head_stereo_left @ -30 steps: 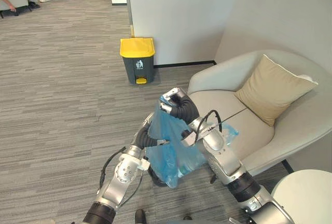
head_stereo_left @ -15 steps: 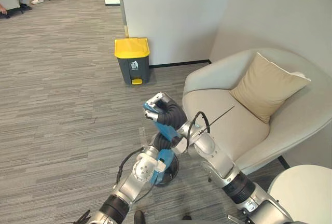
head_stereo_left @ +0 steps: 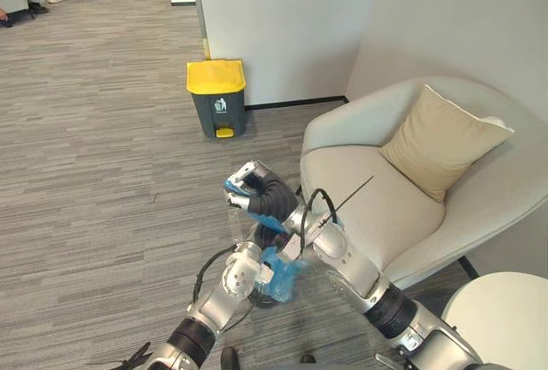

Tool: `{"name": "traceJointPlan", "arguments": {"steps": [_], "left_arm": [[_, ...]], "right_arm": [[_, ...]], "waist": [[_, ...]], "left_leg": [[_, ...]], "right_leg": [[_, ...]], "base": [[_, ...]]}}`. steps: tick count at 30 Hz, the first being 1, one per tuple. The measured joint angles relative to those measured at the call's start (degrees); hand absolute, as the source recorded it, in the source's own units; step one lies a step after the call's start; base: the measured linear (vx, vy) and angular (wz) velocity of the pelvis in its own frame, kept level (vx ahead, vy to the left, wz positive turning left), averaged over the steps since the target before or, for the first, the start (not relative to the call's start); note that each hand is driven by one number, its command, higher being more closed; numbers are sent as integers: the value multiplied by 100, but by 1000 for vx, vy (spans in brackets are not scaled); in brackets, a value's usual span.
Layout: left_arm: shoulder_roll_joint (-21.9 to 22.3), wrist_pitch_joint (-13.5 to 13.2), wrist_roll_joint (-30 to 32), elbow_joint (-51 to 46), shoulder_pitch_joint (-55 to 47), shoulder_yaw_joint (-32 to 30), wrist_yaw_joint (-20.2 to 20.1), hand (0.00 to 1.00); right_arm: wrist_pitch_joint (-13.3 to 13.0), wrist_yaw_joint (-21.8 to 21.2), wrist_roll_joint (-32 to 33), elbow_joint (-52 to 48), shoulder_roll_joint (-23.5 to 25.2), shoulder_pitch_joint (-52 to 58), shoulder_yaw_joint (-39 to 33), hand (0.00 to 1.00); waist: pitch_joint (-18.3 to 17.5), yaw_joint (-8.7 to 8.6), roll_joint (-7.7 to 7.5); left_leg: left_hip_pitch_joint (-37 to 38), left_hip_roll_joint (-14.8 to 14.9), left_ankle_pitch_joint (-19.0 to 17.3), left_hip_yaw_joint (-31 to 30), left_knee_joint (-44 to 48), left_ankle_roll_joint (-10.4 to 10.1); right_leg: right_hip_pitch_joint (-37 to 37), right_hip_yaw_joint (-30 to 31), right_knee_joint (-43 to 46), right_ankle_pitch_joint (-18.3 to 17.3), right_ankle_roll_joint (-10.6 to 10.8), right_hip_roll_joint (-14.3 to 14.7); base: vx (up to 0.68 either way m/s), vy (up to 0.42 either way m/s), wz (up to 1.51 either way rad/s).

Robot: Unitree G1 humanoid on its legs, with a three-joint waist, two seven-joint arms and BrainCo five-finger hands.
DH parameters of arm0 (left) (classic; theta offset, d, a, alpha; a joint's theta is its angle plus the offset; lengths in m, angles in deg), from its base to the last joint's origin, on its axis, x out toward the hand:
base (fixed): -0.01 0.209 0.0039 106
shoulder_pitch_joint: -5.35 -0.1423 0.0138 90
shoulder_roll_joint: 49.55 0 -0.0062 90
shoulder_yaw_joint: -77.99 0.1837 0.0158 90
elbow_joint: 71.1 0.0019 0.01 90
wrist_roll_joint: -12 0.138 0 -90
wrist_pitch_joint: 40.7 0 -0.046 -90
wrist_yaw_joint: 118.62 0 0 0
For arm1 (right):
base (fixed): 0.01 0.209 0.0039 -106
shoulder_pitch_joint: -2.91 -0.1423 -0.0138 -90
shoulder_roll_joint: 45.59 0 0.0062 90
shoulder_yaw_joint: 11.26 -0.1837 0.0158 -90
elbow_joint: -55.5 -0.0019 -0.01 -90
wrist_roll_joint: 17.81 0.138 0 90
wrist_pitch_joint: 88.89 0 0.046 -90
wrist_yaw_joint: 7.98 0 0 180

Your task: Gather rubbish on tea table into small bin, then transfer packed bag to large trash can.

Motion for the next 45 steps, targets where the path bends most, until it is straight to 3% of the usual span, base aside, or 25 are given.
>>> {"name": "traceJointPlan", "arguments": {"steps": [4,9,10,19,27,30,37,42,45], "left_arm": [[31,6,-142,-32,-25,-33,-20,100],[46,76,-302,-356,-111,-36,-135,100],[49,76,-308,-387,-122,-40,-135,100],[135,75,-406,-769,-197,-140,-134,100],[135,66,-400,-928,-680,-683,-122,100],[119,63,-401,-951,-906,-1025,-117,100],[65,61,-402,-855,-1328,-1554,-117,100],[-41,62,-407,-460,-1390,-1645,-116,100],[-44,62,-460,-73,-1414,-1719,-125,100]], "right_arm": [[-5,-47,-199,0,78,109,-21,100],[-27,-24,-933,12,235,508,-49,100],[-32,-9,-1026,13,235,538,-54,0],[-87,381,-2773,87,195,1076,-485,0],[-255,861,-4323,94,140,1499,-989,0],[-326,1034,-4623,7,-87,1549,-1231,0],[-592,1203,-4643,-612,-535,2040,-1861,0],[-635,1278,-4610,-451,-464,2474,-2281,0],[-607,1358,-4533,351,-196,2609,-2656,0]], "waist": [[0,-27,0],[0,-43,-1],[0,-43,-2],[-5,-54,-28],[-8,-69,-110],[-9,-71,-112],[-9,-61,-112],[-9,-62,-114],[1,-62,-105]], "left_leg": [[2,5,0,-4,0,0],[2,-3,0,-7,-1,1],[2,-5,-1,-8,-1,1],[2,-36,-2,-14,-1,4],[13,-76,0,-15,-2,7],[26,-93,1,-19,-2,9],[18,-129,0,-57,-3,28],[-5,-101,-6,-88,-2,34],[-6,-136,-14,-101,-2,38]], "right_leg": [[3,-1,5,-3,2,-1],[3,-4,10,-27,37,-13],[3,-4,10,-28,38,-14],[4,-13,15,-53,66,-50],[6,-23,36,-74,95,-48],[-13,-28,113,-114,109,-61],[-4,-78,121,-133,128,-88],[-5,-94,104,-132,128,-117],[7,-109,97,-132,128,-116]], "base": [[0,0,0],[0,0,0],[0,0,0],[0,0,0],[0,0,0],[0,0,0],[17,7,3],[7,5,2],[0,0,0]]}}
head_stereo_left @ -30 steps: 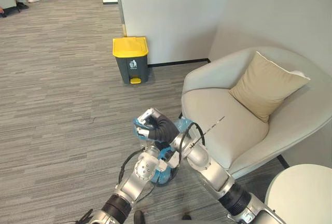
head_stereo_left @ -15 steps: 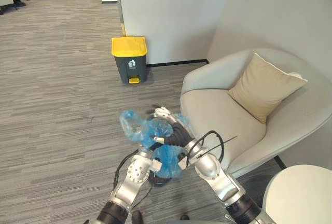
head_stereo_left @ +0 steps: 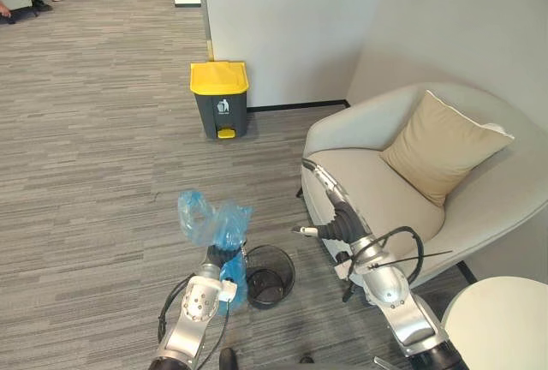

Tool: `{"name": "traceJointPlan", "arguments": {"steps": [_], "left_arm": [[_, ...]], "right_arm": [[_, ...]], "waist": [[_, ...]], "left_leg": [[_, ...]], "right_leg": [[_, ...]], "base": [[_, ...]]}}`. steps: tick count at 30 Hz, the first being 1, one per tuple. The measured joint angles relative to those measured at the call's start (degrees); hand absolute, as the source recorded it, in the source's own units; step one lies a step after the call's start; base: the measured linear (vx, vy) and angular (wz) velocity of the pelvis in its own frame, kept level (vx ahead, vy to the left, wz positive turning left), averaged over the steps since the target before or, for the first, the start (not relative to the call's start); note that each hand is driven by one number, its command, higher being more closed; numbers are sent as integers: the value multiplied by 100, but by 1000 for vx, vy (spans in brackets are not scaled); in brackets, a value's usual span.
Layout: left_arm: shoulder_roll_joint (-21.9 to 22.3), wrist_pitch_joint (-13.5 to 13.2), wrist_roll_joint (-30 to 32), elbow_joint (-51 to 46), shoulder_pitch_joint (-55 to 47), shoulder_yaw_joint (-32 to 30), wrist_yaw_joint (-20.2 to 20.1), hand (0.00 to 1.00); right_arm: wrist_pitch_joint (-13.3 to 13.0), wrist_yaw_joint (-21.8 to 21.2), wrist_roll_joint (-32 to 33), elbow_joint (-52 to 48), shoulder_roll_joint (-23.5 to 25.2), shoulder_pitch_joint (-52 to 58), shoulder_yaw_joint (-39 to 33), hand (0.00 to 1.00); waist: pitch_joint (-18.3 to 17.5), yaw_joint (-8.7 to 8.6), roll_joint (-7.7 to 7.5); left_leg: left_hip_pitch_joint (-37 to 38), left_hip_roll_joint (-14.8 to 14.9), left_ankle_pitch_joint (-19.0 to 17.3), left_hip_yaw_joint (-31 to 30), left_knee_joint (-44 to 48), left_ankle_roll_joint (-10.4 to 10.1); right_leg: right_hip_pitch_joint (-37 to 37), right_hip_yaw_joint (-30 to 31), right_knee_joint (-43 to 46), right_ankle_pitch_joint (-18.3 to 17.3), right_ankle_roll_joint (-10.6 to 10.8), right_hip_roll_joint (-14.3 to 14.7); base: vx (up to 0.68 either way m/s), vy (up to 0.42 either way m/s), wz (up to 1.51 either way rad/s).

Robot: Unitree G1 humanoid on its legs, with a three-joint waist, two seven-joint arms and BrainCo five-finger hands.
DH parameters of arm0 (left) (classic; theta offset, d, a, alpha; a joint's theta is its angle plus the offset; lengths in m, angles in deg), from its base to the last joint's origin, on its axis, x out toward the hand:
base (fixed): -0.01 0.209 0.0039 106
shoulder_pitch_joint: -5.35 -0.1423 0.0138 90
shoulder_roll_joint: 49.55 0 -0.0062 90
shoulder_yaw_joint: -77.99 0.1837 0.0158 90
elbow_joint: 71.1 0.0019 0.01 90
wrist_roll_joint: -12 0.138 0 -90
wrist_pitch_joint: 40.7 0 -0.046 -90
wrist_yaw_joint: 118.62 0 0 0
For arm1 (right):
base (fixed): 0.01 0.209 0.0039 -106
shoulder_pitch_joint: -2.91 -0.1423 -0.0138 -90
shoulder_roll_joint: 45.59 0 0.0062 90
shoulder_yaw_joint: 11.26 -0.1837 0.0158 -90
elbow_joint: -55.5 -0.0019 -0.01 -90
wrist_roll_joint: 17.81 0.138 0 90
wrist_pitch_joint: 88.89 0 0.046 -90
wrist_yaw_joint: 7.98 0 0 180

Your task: Gather rubbish on tea table into small bin, then transfer packed bag to large trash can.

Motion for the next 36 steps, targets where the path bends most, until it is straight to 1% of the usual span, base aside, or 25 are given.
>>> {"name": "traceJointPlan", "arguments": {"steps": [2,6,9,11,13,17,21,24,26,28,30,31,32,33,34,35,36], "left_arm": [[33,1,-73,210,-58,-126,-1,100],[112,23,-398,854,-227,-503,-63,100],[252,135,-650,1431,-255,-846,-152,100],[269,157,-745,1689,-259,-912,-174,100],[352,176,-860,2082,-267,-1086,-221,100],[428,207,-976,2536,-269,-1145,-233,100],[466,308,-1075,2903,-306,-1146,-246,100],[509,326,-1079,3046,-284,-1152,-250,100],[564,326,-1082,3094,-173,-1192,-247,100],[636,328,-1087,3096,-88,-1209,-230,100],[686,328,-1095,3085,83,-1207,-221,100],[685,329,-1109,3081,176,-1171,-216,100],[692,338,-1138,3035,326,-1144,-213,100],[753,344,-1170,2853,368,-1157,-209,100],[822,332,-1189,2711,414,-1203,-208,100],[843,328,-1192,2585,458,-1232,-209,100],[846,330,-1194,2493,422,-1231,-209,100]], "right_arm": [[56,26,174,640,266,25,-301,0],[320,62,652,2254,704,36,-1030,0],[517,106,996,3291,850,40,-1458,0],[580,109,1198,3768,874,38,-1609,0],[658,116,1578,4440,908,38,-1871,0],[756,113,1964,5038,909,29,-1947,0],[821,111,2066,5422,918,5,-2074,0],[868,113,2083,5572,918,-133,-2086,0],[880,116,2183,5567,947,-279,-2078,0],[894,124,2183,5513,998,-360,-2033,0],[960,150,2183,5221,1105,-390,-2004,0],[980,168,2182,5046,1148,-384,-1969,0],[980,202,2182,4869,1201,-322,-1974,0],[987,225,2184,4767,1221,-344,-1973,0],[999,233,2185,4644,1258,-387,-1966,0],[994,239,2185,4544,1315,-350,-1944,0],[992,236,2184,4519,1325,-273,-1829,0]], "waist": [[4,-9,4],[47,-7,50],[94,-1,114],[135,0,138],[252,2,157],[324,4,169],[349,7,197],[586,50,234],[815,79,242],[873,98,218],[987,141,173],[1007,134,151],[1031,121,115],[1049,142,133],[1080,169,150],[1114,150,131],[1120,152,119]], "left_leg": [[0,-1,-11,-2,0,-3],[6,-16,-76,-4,1,-9],[28,-44,-103,-6,1,2],[73,-62,-104,-21,1,22],[250,-101,-153,-37,1,35],[331,-137,-195,-31,0,57],[374,-182,-220,21,1,77],[502,-205,-239,170,4,102],[489,-210,-226,283,33,119],[336,-209,-194,385,37,162],[222,-207,-159,485,47,211],[92,-194,-170,485,159,234],[-120,-190,-256,480,452,325],[-332,-86,-387,500,772,394],[-420,-21,-473,543,920,480],[-482,-13,-560,455,1151,498],[-487,-14,-634,356,1360,511]], "right_leg": [[2,-1,-4,0,0,0],[16,-9,-9,-16,20,-9],[38,-18,-8,-26,31,-38],[96,-33,-18,-26,28,-46],[274,-52,-8,-90,45,-73],[354,-48,0,-118,68,-108],[366,-3,18,-134,89,-155],[372,141,121,-134,93,-179],[226,266,254,-128,103,-189],[-26,339,400,-116,118,-194],[-255,426,612,-107,133,-211],[-396,426,737,-113,140,-238],[-577,456,969,-112,160,-307],[-738,501,1212,-103,255,-291],[-914,509,1756,-319,210,-307],[-1183,453,3076,-800,113,-380],[-1195,529,4182,-1112,200,-403]], "base": [[0,0,0],[0,0,0],[42,12,2],[57,8,4],[58,12,6],[46,16,1],[43,21,-6],[11,37,-24],[-65,55,-29],[-58,42,-26],[-46,26,-20],[-89,19,0],[-110,28,4],[-94,19,5],[-97,5,18],[-88,-45,38],[-79,-59,40]]}}
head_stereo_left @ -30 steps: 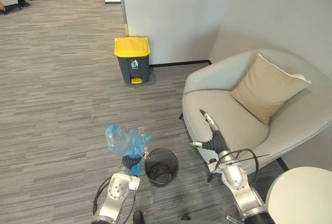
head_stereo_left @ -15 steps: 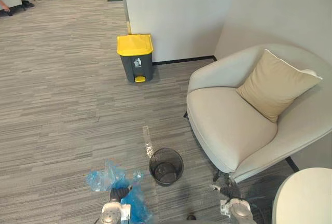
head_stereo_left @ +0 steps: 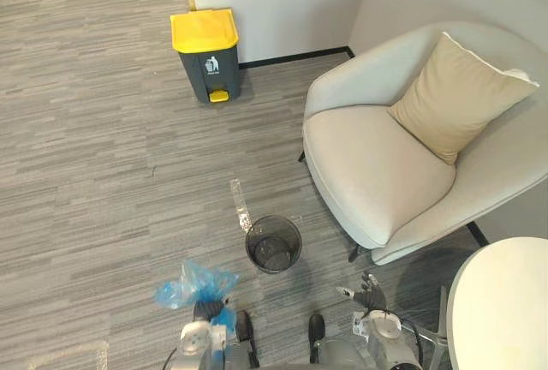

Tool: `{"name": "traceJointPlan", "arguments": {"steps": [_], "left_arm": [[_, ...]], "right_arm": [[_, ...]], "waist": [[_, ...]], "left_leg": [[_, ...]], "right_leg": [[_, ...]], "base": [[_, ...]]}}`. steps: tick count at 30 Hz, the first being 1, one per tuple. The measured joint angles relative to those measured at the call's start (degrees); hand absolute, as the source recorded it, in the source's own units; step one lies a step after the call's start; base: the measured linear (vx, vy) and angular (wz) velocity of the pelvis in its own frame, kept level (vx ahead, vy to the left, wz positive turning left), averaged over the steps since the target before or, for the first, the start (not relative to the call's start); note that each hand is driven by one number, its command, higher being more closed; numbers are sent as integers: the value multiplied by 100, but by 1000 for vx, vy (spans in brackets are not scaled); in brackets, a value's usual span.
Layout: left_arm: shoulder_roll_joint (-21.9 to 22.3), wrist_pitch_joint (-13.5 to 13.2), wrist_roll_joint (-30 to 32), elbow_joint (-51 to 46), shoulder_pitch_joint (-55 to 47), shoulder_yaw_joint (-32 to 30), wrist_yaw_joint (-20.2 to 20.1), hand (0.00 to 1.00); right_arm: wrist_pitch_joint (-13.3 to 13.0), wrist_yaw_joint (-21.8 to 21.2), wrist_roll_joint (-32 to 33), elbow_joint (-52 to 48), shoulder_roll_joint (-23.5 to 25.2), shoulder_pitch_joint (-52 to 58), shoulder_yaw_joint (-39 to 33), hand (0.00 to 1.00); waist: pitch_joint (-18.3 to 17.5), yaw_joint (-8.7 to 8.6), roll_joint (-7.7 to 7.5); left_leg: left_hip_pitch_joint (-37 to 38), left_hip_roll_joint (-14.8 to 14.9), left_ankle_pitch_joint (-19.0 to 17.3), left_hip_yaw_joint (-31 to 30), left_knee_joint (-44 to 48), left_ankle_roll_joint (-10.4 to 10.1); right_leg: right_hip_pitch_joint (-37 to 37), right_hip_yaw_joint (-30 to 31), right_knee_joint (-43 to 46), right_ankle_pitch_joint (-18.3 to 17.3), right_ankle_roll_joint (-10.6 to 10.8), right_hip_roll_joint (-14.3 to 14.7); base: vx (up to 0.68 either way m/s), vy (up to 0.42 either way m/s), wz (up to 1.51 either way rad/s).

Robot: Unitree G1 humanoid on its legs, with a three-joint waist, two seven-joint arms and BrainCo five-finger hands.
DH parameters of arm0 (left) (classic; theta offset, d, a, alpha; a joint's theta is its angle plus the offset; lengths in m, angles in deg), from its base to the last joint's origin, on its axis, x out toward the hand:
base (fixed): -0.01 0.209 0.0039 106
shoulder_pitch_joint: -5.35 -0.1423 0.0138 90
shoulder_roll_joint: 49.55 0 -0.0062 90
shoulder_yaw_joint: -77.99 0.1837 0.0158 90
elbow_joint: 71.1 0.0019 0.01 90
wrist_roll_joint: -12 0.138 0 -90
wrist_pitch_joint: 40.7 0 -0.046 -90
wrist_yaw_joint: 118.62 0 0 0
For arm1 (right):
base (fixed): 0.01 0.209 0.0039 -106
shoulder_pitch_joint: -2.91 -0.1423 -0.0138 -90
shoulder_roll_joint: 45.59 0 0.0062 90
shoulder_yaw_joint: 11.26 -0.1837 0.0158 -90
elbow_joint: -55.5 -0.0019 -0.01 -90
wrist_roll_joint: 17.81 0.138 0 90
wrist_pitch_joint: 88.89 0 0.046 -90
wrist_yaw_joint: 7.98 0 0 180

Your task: Gather rubbish on tea table into small bin, then transfer packed bag to large trash can.

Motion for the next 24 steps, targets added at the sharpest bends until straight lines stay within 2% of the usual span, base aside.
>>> {"name": "traceJointPlan", "arguments": {"steps": [2,4,5,6,7,8,9,10,11,12,13,14,15,16,18,19,20,21,22,23,24], "left_arm": [[-13,-1,0,-175,-162,-34,-11,100],[16,10,2,-201,-237,-42,-10,100],[75,24,1,-205,-254,-41,-9,100],[198,33,2,-207,-311,-40,-8,100],[312,33,1,-194,-393,-32,-2,100],[358,35,1,-143,-409,23,-9,100],[423,41,-2,-69,-406,96,-7,100],[416,42,-2,-67,-432,208,-9,100],[415,42,-5,-67,-461,217,-1,100],[414,42,-4,-66,-471,228,7,100],[411,40,-2,-64,-466,242,7,100],[409,43,3,-20,-454,242,8,100],[408,47,6,59,-463,243,9,100],[407,49,6,64,-455,246,7,100],[382,51,4,248,-348,256,6,100],[371,52,4,289,-341,266,7,100],[333,55,7,419,-342,310,4,100],[306,62,7,519,-348,321,4,100],[220,64,7,567,-361,369,3,100],[71,69,14,616,-386,428,-6,100],[-12,80,23,631,-388,471,-11,100]], "right_arm": [[-2,-8,-2,-29,45,78,102,0],[-4,-9,-8,-77,33,114,178,0],[-6,-5,-9,-78,-7,40,188,0],[-4,7,-8,-80,-45,-74,190,0],[-5,25,-7,-80,-66,-76,190,0],[-6,53,-7,-80,-85,-127,192,0],[-6,88,-7,-79,-123,-94,189,0],[-2,123,-8,-69,-129,10,190,0],[6,147,-11,-61,-155,84,189,0],[10,193,-12,-50,-134,101,185,0],[8,217,-11,-35,-129,81,185,0],[0,227,-11,29,-158,37,162,0],[-6,227,-11,115,-182,57,134,0],[0,227,-11,205,-202,70,111,0],[6,217,-12,517,-260,77,-34,0],[6,218,-12,579,-260,79,-55,0],[23,218,-12,697,-273,119,-61,0],[38,215,-13,708,-298,192,-64,0],[49,213,-13,810,-257,189,-72,0],[63,173,-16,868,-166,230,-53,0],[62,159,-15,878,-131,288,-66,0]], "waist": [[-78,67,-114],[-160,195,-274],[-145,275,-240],[-149,315,-93],[-181,373,45],[-168,376,144],[-147,338,320],[-128,288,404],[-136,277,428],[-132,239,391],[-106,241,338],[-107,246,361],[-108,246,287],[-140,244,291],[-177,230,379],[-178,216,378],[-190,174,395],[-256,149,485],[-315,135,407],[-409,113,259],[-437,74,210]], "left_leg": [[-140,-16,-17,-94,297,-5],[-461,-1,25,-121,645,-68],[-615,45,66,-123,776,-120],[-746,155,181,-123,746,-225],[-835,255,307,-121,625,-226],[-858,326,448,-160,497,-267],[-859,411,571,-298,315,-309],[-782,447,650,-410,54,-390],[-744,457,556,-436,-174,-525],[-737,473,416,-411,-293,-719],[-800,480,425,-414,-152,-673],[-824,447,358,-458,297,-586],[-851,375,184,-497,929,-443],[-816,351,-79,-495,1254,-423],[-607,425,-869,-470,1890,-436],[-532,429,-945,-458,1933,-435],[-285,440,-1143,-413,1852,-445],[-106,382,-1206,-372,1429,-512],[12,251,-1132,-327,1071,-500],[142,42,-857,-283,573,-419],[231,-90,-680,-310,265,-352]], "right_leg": [[207,118,814,-285,222,7],[617,248,472,-601,280,20],[753,199,-2,-847,176,85],[881,89,-594,-1035,-34,208],[1052,24,-1154,-1134,-219,354],[1134,-2,-1449,-1185,-324,458],[1174,-140,-1595,-1052,-432,586],[1191,-278,-1681,-968,-491,677],[1173,-414,-1716,-910,-548,694],[1169,-529,-1860,-787,-645,661],[1100,-566,-1927,-689,-681,625],[1089,-585,-1968,-603,-714,565],[1010,-618,-1974,-541,-687,465],[966,-636,-1990,-498,-667,408],[890,-727,-2091,-338,-532,257],[898,-727,-2099,-322,-505,223],[963,-719,-2189,-257,-392,175],[1028,-700,-2333,-182,-266,196],[1028,-648,-2481,-96,-188,162],[1032,-624,-2758,75,-117,42],[1132,-637,-2993,219,-69,-11]], "base": [[-119,-144,33],[-169,-180,14],[-227,-166,-19],[-235,-159,-24],[-286,-156,-21],[-254,-117,3],[-335,-125,34],[-339,-92,52],[-374,-92,57],[-290,-54,44],[-226,-6,27],[-156,36,17],[-136,45,17],[-104,82,26],[-91,143,25],[-53,204,15],[-24,225,7],[-19,225,7],[-20,198,5],[-22,175,10],[-17,199,28]]}}
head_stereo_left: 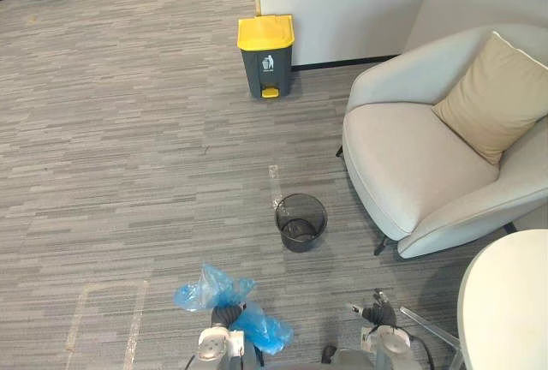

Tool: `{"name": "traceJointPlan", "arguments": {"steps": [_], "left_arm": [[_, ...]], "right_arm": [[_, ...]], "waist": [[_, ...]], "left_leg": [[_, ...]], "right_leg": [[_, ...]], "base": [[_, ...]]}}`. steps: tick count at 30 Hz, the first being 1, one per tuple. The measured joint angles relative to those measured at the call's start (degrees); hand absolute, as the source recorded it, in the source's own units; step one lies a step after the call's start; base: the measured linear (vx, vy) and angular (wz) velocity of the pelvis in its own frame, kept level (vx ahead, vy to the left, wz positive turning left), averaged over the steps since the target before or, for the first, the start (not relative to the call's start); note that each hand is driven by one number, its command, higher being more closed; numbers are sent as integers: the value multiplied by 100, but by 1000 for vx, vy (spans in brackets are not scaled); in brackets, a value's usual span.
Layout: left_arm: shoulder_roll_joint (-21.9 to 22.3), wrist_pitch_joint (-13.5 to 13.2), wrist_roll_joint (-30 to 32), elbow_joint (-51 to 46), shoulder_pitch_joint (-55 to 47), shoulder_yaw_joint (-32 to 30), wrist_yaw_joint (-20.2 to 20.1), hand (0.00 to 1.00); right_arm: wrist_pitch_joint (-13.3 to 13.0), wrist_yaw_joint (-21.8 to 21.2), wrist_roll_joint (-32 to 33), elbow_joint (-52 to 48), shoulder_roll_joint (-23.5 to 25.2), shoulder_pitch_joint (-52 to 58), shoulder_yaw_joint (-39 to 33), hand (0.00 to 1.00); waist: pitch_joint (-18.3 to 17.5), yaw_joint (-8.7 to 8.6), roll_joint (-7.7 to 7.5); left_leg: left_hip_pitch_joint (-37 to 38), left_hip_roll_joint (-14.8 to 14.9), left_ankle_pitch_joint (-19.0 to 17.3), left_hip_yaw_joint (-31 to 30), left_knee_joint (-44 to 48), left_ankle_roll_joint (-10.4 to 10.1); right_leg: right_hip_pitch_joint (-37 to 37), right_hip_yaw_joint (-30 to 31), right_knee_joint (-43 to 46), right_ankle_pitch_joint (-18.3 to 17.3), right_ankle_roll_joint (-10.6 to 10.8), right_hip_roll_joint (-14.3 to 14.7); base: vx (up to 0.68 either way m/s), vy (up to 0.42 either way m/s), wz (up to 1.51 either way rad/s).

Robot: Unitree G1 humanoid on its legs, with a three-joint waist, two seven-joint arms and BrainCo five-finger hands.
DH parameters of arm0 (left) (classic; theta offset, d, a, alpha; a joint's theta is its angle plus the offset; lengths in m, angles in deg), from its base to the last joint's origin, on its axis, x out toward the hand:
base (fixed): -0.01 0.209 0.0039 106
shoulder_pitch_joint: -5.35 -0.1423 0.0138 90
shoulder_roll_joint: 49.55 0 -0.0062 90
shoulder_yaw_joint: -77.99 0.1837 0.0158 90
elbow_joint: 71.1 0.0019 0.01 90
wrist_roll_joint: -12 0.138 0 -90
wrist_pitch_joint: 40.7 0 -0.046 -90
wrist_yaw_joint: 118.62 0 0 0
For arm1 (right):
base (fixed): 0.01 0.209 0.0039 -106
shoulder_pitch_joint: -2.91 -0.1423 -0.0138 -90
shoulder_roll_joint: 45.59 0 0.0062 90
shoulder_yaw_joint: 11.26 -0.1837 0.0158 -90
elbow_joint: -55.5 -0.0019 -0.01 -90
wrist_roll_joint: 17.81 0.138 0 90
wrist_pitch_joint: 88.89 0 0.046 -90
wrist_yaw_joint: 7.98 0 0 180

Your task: Gather rubbish on tea table into small bin, then transfer packed bag to large trash can.

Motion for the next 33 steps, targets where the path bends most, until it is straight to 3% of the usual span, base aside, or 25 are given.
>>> {"name": "traceJointPlan", "arguments": {"steps": [1,6,10,11,13,15,17,19,21,23,24,26,28,31,33], "left_arm": [[-47,5,22,5,4,35,1,100],[-182,3,100,97,-66,38,0,100],[-196,2,99,108,10,80,8,100],[-219,2,96,97,52,149,20,100],[-233,0,89,94,147,170,59,100],[-275,1,88,97,104,152,93,100],[-392,0,87,94,35,147,110,100],[-418,7,87,101,-35,144,109,100],[-466,12,89,98,-9,154,90,100],[-509,23,97,96,15,151,88,100],[-590,28,97,96,5,151,94,100],[-632,30,97,97,38,148,96,100],[-597,32,97,97,113,149,97,100],[-585,20,98,96,264,147,95,100],[-609,21,105,99,228,140,89,100]], "right_arm": [[2,0,-2,31,-2,25,-35,0],[18,-51,-3,218,4,38,-103,0],[32,-47,-6,241,3,-37,-104,0],[44,-44,-6,257,4,-57,-148,0],[51,17,-2,285,-5,-149,-204,0],[61,53,-2,292,-6,-245,-209,0],[60,71,-2,277,0,-374,-212,0],[59,64,-3,272,-1,-424,-200,0],[60,48,-1,266,49,-426,-190,0],[84,29,-1,287,117,-345,-163,0],[108,4,0,309,115,-308,-70,0],[106,6,2,300,97,-361,-72,0],[83,6,6,219,41,-377,-76,0],[82,8,5,215,-11,-337,-93,0],[86,1,9,172,-1,-284,-123,0]], "waist": [[1,-82,0],[-15,-106,3],[-26,-124,-62],[-8,-137,-124],[39,-135,-211],[88,-48,-260],[89,-61,-262],[93,-60,-212],[168,-102,-178],[198,-141,-166],[220,-135,-198],[313,-171,-173],[408,-226,-117],[498,-269,-187],[442,-357,-218]], "left_leg": [[60,-129,112,-105,-168,77],[490,-437,481,-318,-883,227],[238,-590,726,-669,-1148,298],[84,-582,578,-531,-1070,366],[-420,-287,253,396,-164,407],[-487,-312,119,340,53,406],[-619,-359,-299,180,463,463],[-573,-382,-593,39,647,492],[-314,-517,-642,-324,629,536],[-197,-525,-688,-545,590,592],[34,-525,-713,-728,383,659],[342,-520,-737,-959,175,676],[663,-476,-820,-1196,11,652],[1217,-449,-1052,-1573,-210,468],[1465,-345,-1329,-1724,-257,327]], "right_leg": [[116,-78,-220,113,78,-82],[394,-261,-438,171,162,-263],[380,-836,-474,103,267,-362],[397,-1030,-480,133,238,-421],[447,-1496,-476,187,317,-511],[505,-1520,-481,180,323,-542],[596,-1544,-320,156,355,-619],[373,-1437,645,77,420,-834],[-447,-838,2642,224,136,-1096],[-827,-378,3246,-281,225,-836],[-1152,-314,3264,-629,108,-534],[-1428,-392,2790,-718,65,-188],[-1658,-414,1997,-561,-28,84],[-1814,-531,419,293,-109,165],[-1929,-465,438,734,-276,173]], "base": [[-33,192,33],[-42,100,23],[-32,38,66],[24,58,115],[83,77,107],[91,84,39],[126,151,31],[107,157,29],[196,140,67],[287,53,69],[308,4,57],[388,-37,62],[362,-66,65],[485,-154,77],[555,-252,63]]}}
